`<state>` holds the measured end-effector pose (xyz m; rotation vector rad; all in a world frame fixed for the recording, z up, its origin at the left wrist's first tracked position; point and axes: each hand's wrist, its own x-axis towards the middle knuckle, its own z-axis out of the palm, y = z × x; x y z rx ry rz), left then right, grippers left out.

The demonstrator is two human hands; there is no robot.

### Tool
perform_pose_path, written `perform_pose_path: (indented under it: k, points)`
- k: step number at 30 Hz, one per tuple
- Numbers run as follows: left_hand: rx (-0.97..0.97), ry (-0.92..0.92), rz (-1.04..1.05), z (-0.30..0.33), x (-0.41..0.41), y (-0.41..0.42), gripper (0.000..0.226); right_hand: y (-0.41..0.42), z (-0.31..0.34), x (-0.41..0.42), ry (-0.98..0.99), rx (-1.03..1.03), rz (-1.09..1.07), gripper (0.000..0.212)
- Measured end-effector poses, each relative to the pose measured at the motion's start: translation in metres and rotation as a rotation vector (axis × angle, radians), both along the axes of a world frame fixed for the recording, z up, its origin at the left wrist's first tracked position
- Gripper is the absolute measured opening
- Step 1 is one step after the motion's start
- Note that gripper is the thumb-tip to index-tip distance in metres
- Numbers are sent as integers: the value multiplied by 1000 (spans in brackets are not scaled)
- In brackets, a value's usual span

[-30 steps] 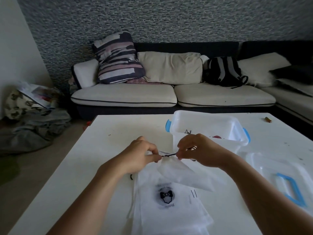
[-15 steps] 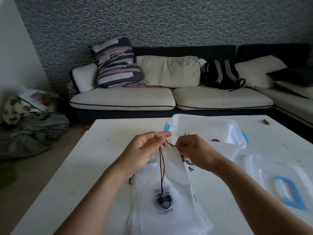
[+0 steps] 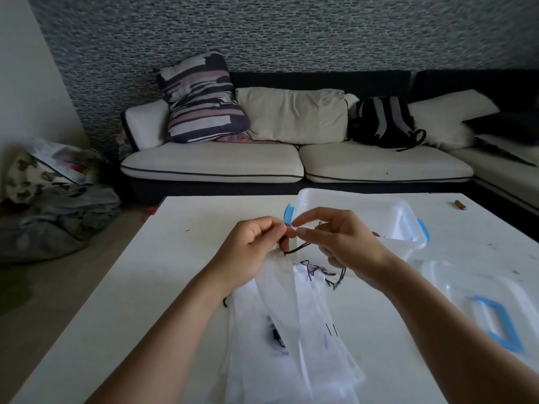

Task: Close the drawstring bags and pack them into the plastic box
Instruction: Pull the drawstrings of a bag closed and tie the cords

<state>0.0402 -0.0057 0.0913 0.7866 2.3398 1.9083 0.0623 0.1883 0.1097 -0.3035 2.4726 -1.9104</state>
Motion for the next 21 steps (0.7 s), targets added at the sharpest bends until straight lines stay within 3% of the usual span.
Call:
perform_pose_path:
  k: [6, 12, 17, 21]
  points:
    - [-77, -66, -60, 0, 2, -2, 32, -7, 5, 6, 293, 305, -54, 12]
    - [-136, -102, -22, -4, 4, -5, 30, -11, -4, 2, 350, 436, -160, 12]
    - [-121, -153, -80, 0, 6, -7, 26, -3, -1, 4, 223, 275, -81, 9]
    - [31, -219, -100, 4, 6, -6, 23, -3, -1, 2, -121, -151, -23, 12]
